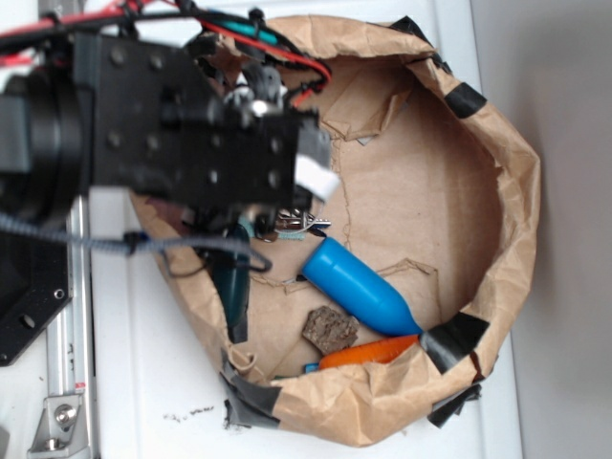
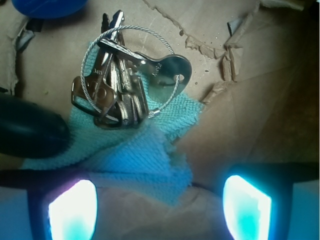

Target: Grab the blue cloth.

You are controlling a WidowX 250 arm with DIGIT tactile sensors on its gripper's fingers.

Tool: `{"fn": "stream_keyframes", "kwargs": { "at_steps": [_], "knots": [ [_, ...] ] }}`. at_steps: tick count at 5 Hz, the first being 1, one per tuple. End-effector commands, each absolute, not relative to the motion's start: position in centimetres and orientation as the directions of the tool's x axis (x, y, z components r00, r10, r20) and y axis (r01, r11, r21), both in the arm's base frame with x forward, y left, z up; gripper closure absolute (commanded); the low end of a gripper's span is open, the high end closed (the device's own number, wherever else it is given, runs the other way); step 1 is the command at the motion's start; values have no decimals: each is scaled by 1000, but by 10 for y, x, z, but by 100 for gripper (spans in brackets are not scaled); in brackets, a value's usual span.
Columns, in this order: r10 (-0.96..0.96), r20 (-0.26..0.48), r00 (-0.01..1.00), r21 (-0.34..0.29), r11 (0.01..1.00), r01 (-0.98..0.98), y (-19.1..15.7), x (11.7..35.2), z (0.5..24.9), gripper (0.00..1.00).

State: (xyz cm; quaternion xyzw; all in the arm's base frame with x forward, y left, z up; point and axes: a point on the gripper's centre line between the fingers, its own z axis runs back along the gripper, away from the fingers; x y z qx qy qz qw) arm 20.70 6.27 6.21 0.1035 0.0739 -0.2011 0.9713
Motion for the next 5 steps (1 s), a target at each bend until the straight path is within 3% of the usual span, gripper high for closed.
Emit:
{"fn": "stream_keyframes", "kwargs": {
  "at_steps": [1,2,3,5],
  "knots": [
    [-359,-32,933,-42,933,358,52,198,31,0],
    [-349,-60,935,-15,937,348,41,199,14,0],
    [-317,-74,946,12,948,319,40,199,6,100],
    [-308,-52,950,64,948,311,39,199,16,100]
  ]
}}
